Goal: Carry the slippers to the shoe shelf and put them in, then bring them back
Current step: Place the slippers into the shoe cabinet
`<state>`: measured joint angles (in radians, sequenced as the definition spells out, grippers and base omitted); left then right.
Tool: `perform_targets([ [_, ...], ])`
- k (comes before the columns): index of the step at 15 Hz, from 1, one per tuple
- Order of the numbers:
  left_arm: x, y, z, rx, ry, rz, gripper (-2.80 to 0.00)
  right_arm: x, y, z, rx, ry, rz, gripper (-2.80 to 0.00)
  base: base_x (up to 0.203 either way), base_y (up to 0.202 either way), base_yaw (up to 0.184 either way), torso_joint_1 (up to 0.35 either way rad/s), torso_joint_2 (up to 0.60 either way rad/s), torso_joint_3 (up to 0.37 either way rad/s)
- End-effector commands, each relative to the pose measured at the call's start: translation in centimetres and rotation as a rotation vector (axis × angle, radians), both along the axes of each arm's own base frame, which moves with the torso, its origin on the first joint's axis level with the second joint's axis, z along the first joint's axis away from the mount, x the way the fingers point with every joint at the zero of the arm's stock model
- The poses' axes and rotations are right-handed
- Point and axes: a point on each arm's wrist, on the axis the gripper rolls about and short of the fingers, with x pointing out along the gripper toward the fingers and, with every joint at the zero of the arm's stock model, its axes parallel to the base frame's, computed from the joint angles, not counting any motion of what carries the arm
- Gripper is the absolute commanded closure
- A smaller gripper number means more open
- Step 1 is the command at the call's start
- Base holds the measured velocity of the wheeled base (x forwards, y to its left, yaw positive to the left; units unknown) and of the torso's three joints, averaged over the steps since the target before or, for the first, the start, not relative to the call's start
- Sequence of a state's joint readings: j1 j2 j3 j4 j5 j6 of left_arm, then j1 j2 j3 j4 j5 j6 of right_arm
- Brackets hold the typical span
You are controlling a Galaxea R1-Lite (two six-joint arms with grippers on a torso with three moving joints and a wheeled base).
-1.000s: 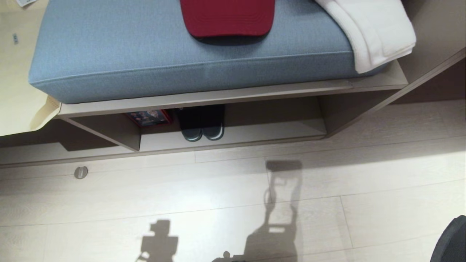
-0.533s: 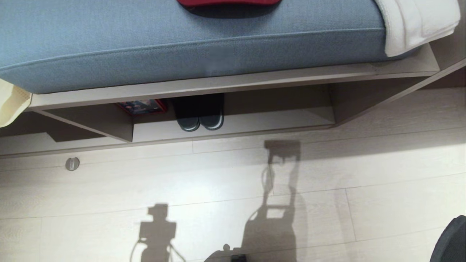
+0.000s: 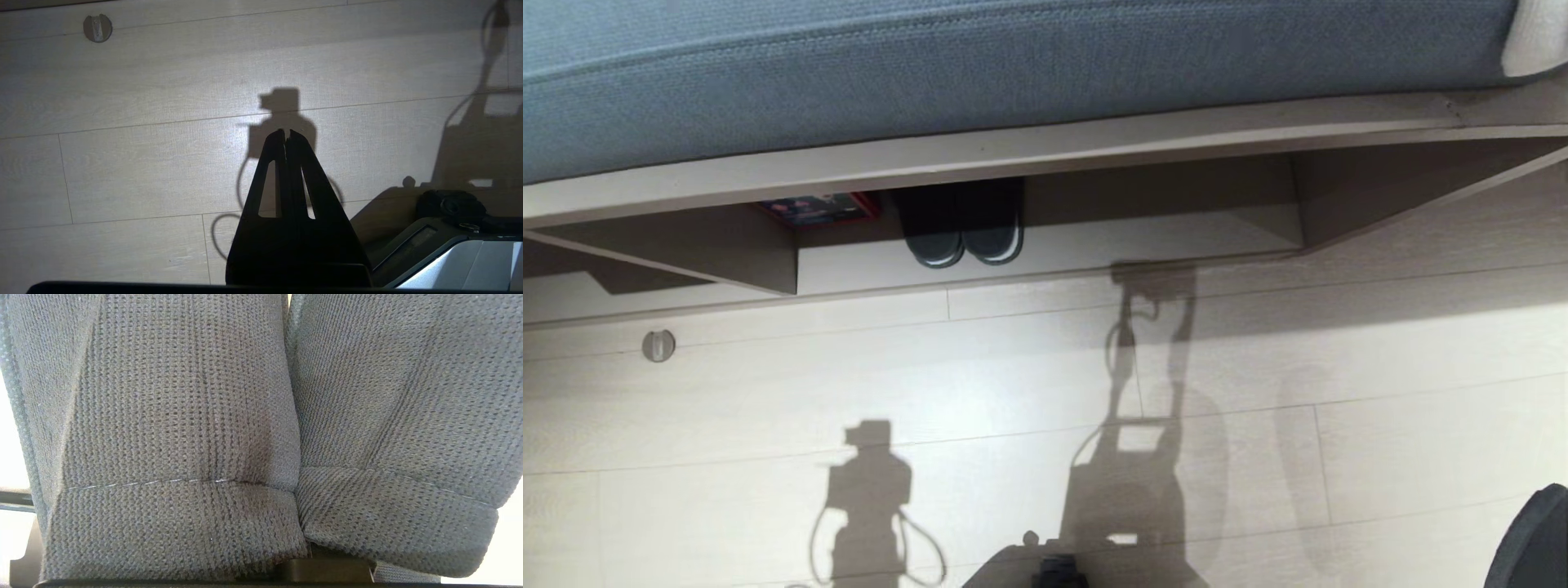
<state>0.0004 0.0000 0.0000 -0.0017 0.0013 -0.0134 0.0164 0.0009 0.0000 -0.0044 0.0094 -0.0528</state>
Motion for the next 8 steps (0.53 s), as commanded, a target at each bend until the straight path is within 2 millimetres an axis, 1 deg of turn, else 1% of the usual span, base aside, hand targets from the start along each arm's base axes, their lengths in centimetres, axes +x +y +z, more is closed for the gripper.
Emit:
perform_targets([
  [1, 0.00, 0.00, 0.00, 0.000, 0.000, 0.000, 0.00, 0.01, 0.00, 0.00, -0.001, 0.001, 0.002, 0.00, 0.000, 0.000, 0.000, -0.001, 0.01, -0.196],
  [8, 0.01, 0.00, -0.04, 0.000, 0.002, 0.001, 0.00, 0.01, -0.01, 0.00, -0.001, 0.001, -0.003, 0.00, 0.000, 0.000, 0.000, 0.001, 0.01, -0.197],
])
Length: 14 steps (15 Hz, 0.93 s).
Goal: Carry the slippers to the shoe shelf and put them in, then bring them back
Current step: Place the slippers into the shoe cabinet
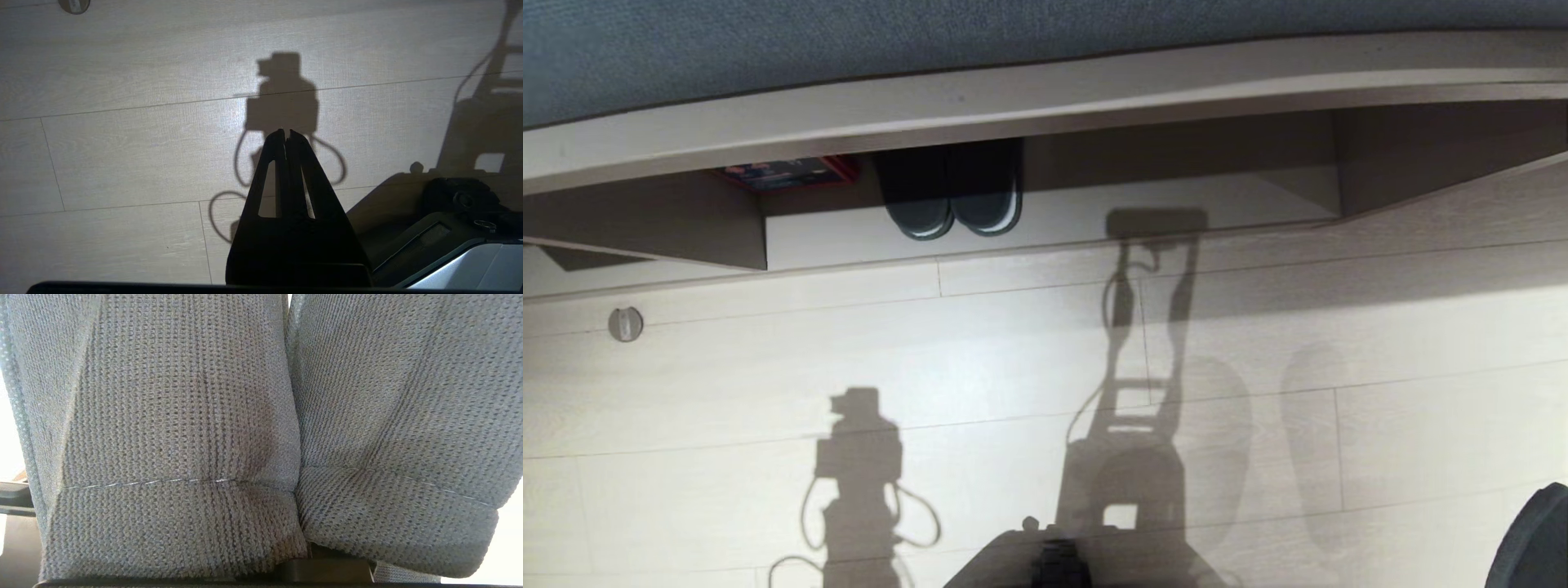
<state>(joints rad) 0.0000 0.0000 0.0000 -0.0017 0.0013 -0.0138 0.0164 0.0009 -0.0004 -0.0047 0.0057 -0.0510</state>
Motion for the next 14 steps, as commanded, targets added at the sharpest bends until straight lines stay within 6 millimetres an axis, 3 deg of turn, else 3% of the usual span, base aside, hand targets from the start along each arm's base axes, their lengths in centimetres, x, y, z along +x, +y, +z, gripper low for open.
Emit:
perform_targets([
  [1, 0.0, 0.0, 0.0, 0.000, 0.000, 0.002, 0.00, 0.0, 0.0, 0.0, 0.003, 0.001, 0.001, 0.00, 0.000, 0.000, 0.000, 0.002, 0.00, -0.202],
  [5, 0.0, 0.0, 0.0, 0.000, -0.001, 0.000, 0.00, -0.1, 0.0, 0.7, 0.070, -0.040, -0.016, 0.00, 0.000, 0.000, 0.000, 0.001, 0.00, -0.104],
  [8, 0.0, 0.0, 0.0, 0.000, 0.002, 0.002, 0.00, 0.0, 0.1, 4.5, 0.068, -0.052, 0.062, 0.00, 0.000, 0.000, 0.000, 0.000, 0.00, 0.000],
  [10, 0.0, 0.0, 0.0, 0.000, -0.001, 0.002, 0.00, 2.4, 0.2, 6.7, 0.066, 0.048, 0.096, 0.00, 0.000, 0.000, 0.000, 0.000, 0.00, 0.000],
  [14, 0.0, 0.0, 0.0, 0.002, 0.001, 0.002, 0.00, 10.7, 0.9, 8.8, 0.026, 0.225, 0.150, 0.00, 0.000, 0.000, 0.000, 0.000, 0.00, 0.000],
])
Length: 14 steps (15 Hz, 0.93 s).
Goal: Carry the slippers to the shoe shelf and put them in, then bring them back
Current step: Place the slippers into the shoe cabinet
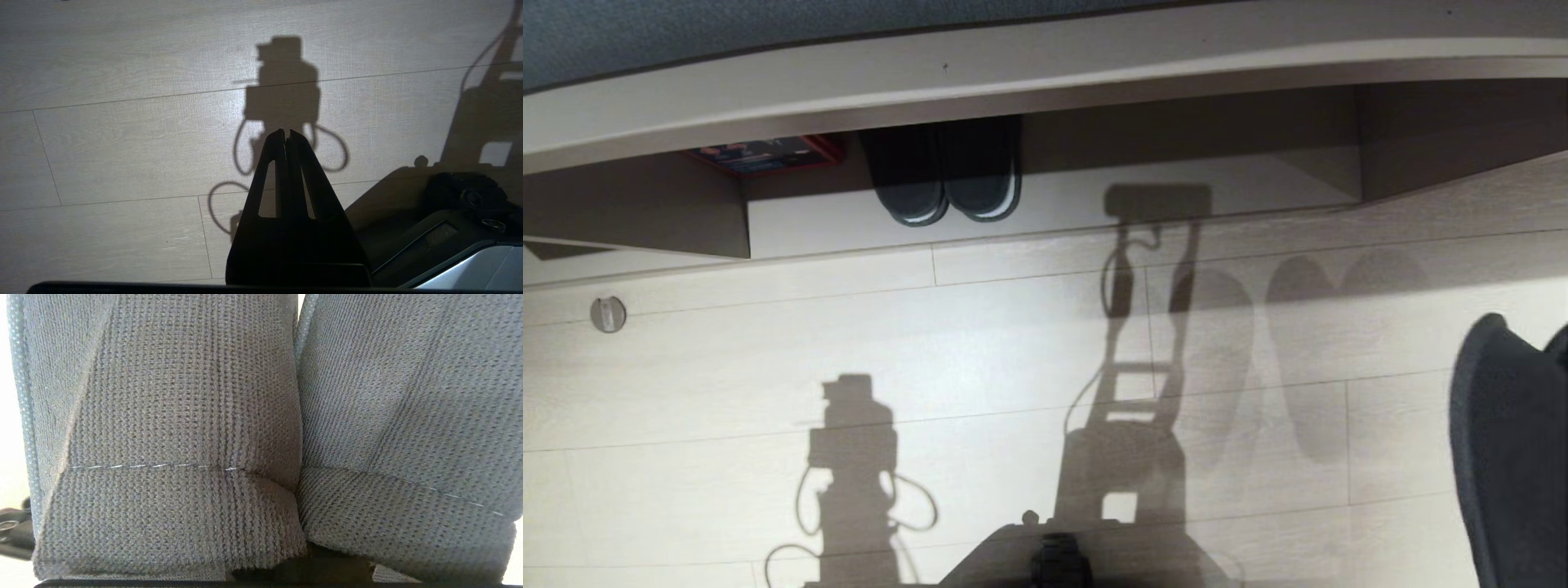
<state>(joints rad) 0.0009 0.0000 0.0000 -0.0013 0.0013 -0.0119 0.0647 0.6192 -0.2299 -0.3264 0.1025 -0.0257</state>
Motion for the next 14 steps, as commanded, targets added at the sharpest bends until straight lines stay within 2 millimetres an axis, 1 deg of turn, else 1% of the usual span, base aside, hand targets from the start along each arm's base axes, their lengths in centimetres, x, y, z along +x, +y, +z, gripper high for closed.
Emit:
perform_targets([
  [1, 0.0, 0.0, 0.0, 0.000, 0.000, 0.001, 0.00, 5.7, 0.5, -0.6, -0.027, 0.180, 0.020, 0.00, 0.000, 0.000, 0.000, 0.000, 0.00, 0.000],
  [2, 0.0, 0.0, 0.0, 0.001, 0.000, 0.000, 0.00, 8.0, 0.9, -0.7, -0.047, 0.190, 0.035, 0.00, 0.000, 0.000, 0.000, 0.000, 0.00, 0.000],
  [3, 0.0, 0.0, 0.0, 0.001, 0.000, 0.001, 0.00, 10.2, 1.3, -0.5, -0.074, 0.156, 0.056, 0.00, 0.000, 0.000, 0.000, 0.000, 0.00, 0.000],
  [5, 0.0, 0.0, 0.0, 0.001, -0.001, 0.000, 0.00, 13.4, 2.3, 0.2, -0.121, 0.063, 0.085, 0.00, 0.000, 0.000, 0.000, 0.000, 0.00, 0.000],
  [6, 0.0, 0.0, 0.0, 0.001, -0.002, 0.001, 0.00, 14.6, 2.6, 0.8, -0.135, 0.019, 0.082, 0.00, 0.000, 0.000, 0.000, 0.000, 0.00, 0.000],
  [8, 0.0, 0.0, 0.0, 0.003, -0.002, 0.001, 0.00, 16.8, 3.1, 1.1, -0.134, -0.039, 0.061, 0.00, 0.000, 0.000, 0.000, 0.000, 0.00, 0.000],
  [9, 0.0, 0.0, 0.0, 0.003, 0.000, 0.000, 0.00, 17.6, 3.3, 1.5, -0.127, -0.098, 0.051, 0.00, 0.000, 0.000, 0.000, 0.000, 0.00, 0.000],
  [12, 0.0, 0.0, 0.0, 0.003, -0.001, -0.001, 0.00, 20.2, 3.9, 2.2, -0.112, -0.201, 0.036, 0.00, 0.000, 0.000, 0.000, 0.000, 0.00, 0.000],
  [14, 0.0, 0.0, 0.0, 0.003, -0.001, -0.001, 0.00, 21.5, 4.2, 2.9, -0.103, -0.245, 0.030, 0.00, 0.000, 0.000, 0.000, 0.000, 0.00, 0.000],
])
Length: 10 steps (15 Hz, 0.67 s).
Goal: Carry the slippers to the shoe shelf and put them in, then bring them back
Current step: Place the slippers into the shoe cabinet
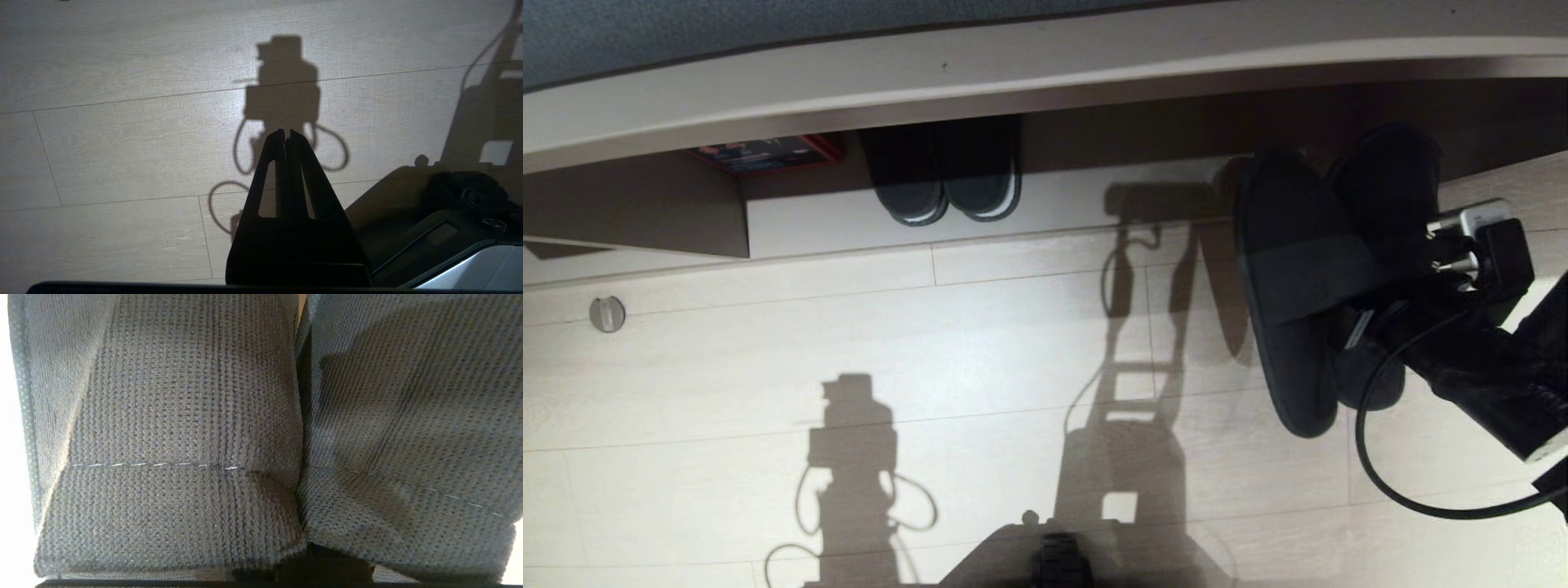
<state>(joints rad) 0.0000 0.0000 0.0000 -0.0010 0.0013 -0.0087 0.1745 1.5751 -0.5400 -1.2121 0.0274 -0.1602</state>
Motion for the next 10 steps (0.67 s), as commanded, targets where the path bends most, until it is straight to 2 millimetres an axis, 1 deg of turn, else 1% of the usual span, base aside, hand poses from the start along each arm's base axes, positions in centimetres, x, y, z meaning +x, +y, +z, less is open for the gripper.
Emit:
perform_targets([
  [1, 0.0, 0.0, 0.0, -0.001, -0.002, 0.000, 0.00, 1.9, 0.4, -0.2, -0.001, -0.003, 0.002, 0.00, 0.000, 0.000, 0.000, 0.000, 0.00, 0.000],
  [3, 0.0, 0.0, 0.0, -0.001, -0.002, 0.002, 0.00, 3.7, 0.7, 0.5, 0.003, -0.031, 0.002, 0.00, 0.000, 0.000, 0.000, 0.000, 0.00, 0.000],
  [5, 0.0, 0.0, 0.0, -0.001, -0.002, 0.000, 0.00, 5.8, 1.0, 1.9, 0.009, -0.074, 0.002, 0.00, 0.000, 0.000, 0.000, 0.000, 0.00, 0.000],
  [6, 0.0, 0.0, 0.0, -0.001, -0.001, 0.000, 0.00, 6.4, 1.1, 1.9, 0.006, -0.064, 0.005, 0.00, 0.000, 0.000, 0.000, 0.000, 0.00, 0.000],
  [10, 0.0, 0.0, 0.0, -0.001, -0.002, 0.002, 0.00, 10.0, 1.6, 6.0, 0.019, -0.151, 0.015, 0.00, 0.000, 0.000, 0.000, 0.000, 0.00, 0.000],
])
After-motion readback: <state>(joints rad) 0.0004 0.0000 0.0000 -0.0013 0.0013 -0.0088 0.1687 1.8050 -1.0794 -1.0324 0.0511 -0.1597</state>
